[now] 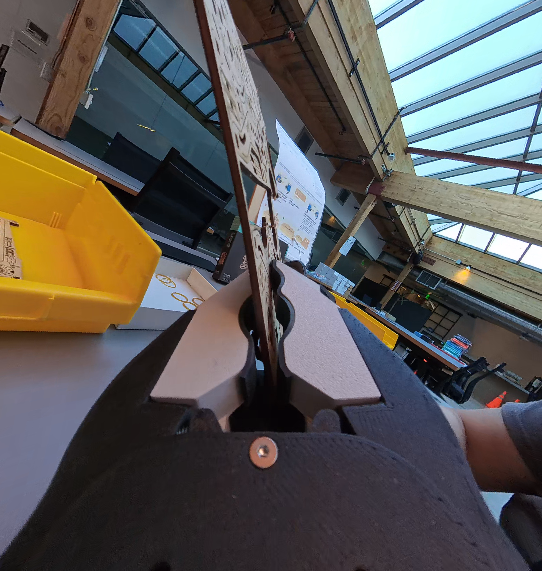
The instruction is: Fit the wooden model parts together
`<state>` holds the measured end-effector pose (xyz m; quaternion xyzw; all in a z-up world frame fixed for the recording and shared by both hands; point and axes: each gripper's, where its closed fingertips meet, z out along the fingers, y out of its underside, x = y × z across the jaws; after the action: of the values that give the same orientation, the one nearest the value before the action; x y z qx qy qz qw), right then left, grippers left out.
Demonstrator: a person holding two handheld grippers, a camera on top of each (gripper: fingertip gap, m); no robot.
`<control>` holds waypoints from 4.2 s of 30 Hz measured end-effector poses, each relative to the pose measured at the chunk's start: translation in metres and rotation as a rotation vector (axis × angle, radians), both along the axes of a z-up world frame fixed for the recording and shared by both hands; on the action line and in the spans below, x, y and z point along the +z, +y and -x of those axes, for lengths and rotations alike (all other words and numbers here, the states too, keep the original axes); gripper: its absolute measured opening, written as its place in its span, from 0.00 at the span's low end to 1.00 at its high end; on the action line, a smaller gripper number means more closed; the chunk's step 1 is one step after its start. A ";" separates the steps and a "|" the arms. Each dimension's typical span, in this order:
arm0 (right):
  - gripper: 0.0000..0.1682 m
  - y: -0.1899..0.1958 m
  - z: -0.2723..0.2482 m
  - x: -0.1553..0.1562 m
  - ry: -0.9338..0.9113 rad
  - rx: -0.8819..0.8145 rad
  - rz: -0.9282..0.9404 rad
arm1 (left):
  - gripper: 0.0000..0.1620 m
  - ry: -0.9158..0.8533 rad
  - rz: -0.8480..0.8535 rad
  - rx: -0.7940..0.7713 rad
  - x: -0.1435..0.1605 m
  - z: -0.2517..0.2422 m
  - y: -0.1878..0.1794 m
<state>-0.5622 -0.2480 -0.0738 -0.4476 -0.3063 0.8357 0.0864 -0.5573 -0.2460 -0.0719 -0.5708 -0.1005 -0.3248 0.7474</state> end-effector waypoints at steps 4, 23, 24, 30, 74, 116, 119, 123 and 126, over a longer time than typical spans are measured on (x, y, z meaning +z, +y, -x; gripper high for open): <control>0.01 -0.001 0.001 -0.005 -0.019 -0.003 -0.018 | 0.01 -0.021 0.001 0.012 -0.005 0.001 -0.001; 0.00 -0.003 -0.001 -0.008 0.006 0.051 0.063 | 0.02 -0.003 0.012 0.014 -0.011 -0.001 -0.005; 0.00 -0.002 -0.001 -0.008 0.007 0.048 0.067 | 0.01 0.015 0.029 0.011 -0.013 -0.002 -0.005; 0.00 -0.005 0.000 -0.011 0.000 0.049 0.034 | 0.00 -0.002 0.039 -0.012 -0.015 -0.001 -0.008; 0.16 0.012 -0.011 -0.027 -0.117 -0.198 -0.054 | 0.01 -0.126 0.060 -0.003 -0.022 0.019 -0.015; 0.28 -0.007 -0.010 -0.115 -0.096 -0.176 -2.165 | 0.01 -0.215 0.473 -0.153 -0.096 0.001 -0.004; 0.27 -0.013 -0.014 -0.130 -0.088 -0.095 -2.143 | 0.00 -0.206 0.472 -0.160 -0.096 -0.002 -0.004; 0.21 -0.011 -0.012 -0.112 -0.050 -0.199 -2.172 | 0.01 -0.240 0.439 -0.158 -0.092 0.003 -0.005; 0.29 -0.007 -0.018 -0.110 -0.096 -0.178 -2.114 | 0.01 -0.234 0.452 -0.158 -0.094 0.003 -0.004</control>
<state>-0.5443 -0.2546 -0.1842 -0.1984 -0.8463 0.1169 0.4805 -0.5602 -0.2497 -0.1655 -0.6880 -0.2112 -0.4151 0.5565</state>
